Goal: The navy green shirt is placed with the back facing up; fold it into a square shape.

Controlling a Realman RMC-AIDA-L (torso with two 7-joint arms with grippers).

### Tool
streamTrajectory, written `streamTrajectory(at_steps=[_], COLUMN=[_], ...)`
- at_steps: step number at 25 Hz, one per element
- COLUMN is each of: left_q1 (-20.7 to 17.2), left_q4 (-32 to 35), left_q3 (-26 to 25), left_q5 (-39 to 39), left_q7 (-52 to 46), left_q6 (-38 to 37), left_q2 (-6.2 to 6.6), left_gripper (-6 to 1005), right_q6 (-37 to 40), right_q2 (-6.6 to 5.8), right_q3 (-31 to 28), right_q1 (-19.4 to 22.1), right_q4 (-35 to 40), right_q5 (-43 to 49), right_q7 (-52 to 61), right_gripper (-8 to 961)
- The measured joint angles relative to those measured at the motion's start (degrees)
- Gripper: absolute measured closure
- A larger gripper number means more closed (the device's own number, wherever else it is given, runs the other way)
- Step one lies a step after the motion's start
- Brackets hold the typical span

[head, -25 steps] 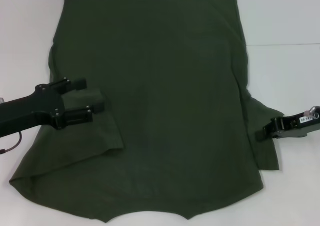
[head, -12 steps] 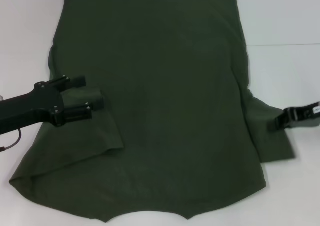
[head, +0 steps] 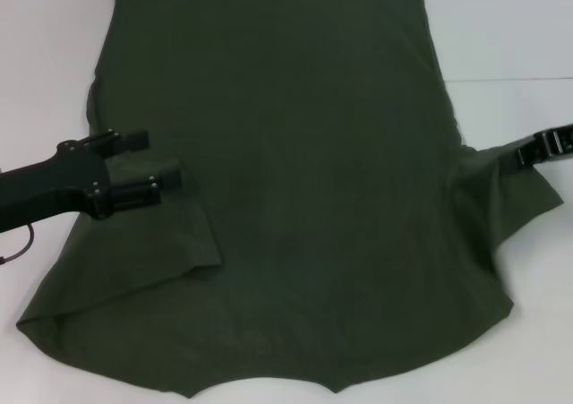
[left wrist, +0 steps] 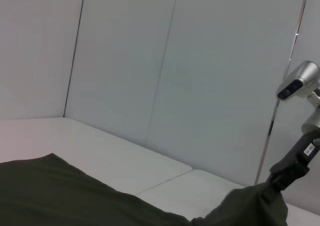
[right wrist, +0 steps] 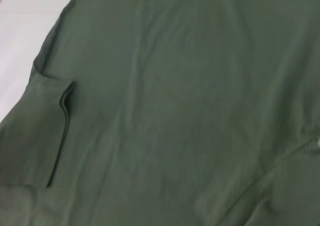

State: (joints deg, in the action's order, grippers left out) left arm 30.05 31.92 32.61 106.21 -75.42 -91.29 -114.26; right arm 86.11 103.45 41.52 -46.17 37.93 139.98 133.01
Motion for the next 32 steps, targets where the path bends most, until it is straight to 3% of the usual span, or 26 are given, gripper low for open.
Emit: streamTrajectory(at_steps=[7, 16, 23, 27, 32], left_q1=[-0.47, -0.59, -0.71, -0.66, -0.48], left_q4=[2.28, 2.54, 2.54, 2.54, 2.54], left_q3=[-0.37, -2.30, -2.31, -2.29, -2.28], left_q5=[-0.03, -0.05, -0.05, -0.04, -0.04], left_q7=[-1.80, -2.25, -2.27, -2.27, -2.28], left_q6=[0.01, -0.53, -0.57, -0.50, -0.48], left_q2=[-0.43, -0.52, -0.52, -0.40, -0.20], left_gripper=[78, 79, 79, 79, 79], right_q6=[-0.01, 0.01, -5.21, -7.96, -9.20], right_q2=[0.87, 3.73, 5.80, 6.98, 8.19], right_q3=[0.26, 1.49, 8.52, 9.46, 8.81], right_q1=[-3.53, -9.73, -13.35, -14.72, -15.77], right_q4=[1.06, -0.45, -5.07, -8.45, -10.22], right_q5=[1.71, 5.09, 5.85, 6.02, 5.50], right_q7=[-2.06, -1.02, 6.28, 6.82, 6.90], right_gripper=[887, 864, 845, 835, 658])
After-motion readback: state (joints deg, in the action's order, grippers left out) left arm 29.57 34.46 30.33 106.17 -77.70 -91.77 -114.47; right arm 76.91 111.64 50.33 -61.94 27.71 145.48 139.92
